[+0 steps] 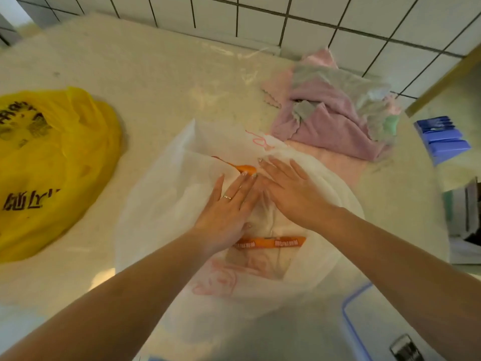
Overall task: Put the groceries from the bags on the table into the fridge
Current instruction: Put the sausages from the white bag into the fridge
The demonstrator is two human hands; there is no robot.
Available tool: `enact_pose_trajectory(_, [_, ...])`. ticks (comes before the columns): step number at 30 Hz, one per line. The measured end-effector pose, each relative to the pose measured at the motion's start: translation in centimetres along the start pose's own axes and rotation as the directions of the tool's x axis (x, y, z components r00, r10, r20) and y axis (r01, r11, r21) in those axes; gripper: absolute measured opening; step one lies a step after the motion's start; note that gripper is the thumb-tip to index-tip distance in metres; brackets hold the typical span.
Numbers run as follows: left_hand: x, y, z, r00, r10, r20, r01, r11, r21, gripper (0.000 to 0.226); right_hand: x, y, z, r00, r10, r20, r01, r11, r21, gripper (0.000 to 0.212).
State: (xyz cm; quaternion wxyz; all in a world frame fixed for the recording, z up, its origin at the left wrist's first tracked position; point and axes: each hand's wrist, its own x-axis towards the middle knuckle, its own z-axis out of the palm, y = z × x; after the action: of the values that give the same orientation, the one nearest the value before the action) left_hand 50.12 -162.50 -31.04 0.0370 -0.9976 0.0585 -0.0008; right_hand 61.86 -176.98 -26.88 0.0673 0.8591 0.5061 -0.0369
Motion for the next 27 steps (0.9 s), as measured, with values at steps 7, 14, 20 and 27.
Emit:
enact_pose_trajectory(7, [1.7, -6.9, 2.3, 0.992, 0.055, -0.114, -0.05, 0.998, 0.047, 0.069, 5.6, 2.1, 1.6, 0.997, -0.072, -0.022, 0.069, 0.989, -0.129, 0.053])
enact_pose_trajectory(14, [4.1, -11.6, 2.6, 0.979, 0.088, -0.185, -0.077, 0.995, 0.066, 0.068, 10.9, 4.2, 1.6, 0.996, -0.084, -0.04, 0.079, 0.991, -0.104, 0.064])
enact_pose_trajectory(20, [7.0, -14.9, 3.1, 0.99, -0.002, -0.138, 0.008, 0.999, 0.042, 0.077, 15.1, 5.0, 1.9, 0.998, -0.04, 0.039, 0.036, 0.995, 0.094, 0.069])
enact_pose_trajectory(27, [7.2, -16.2, 5.0, 1.0, 0.023, 0.013, -0.021, 0.992, -0.127, 0.077, 16.2, 5.4, 3.6, 0.977, -0.114, 0.181, 0.063, 0.963, 0.262, 0.084])
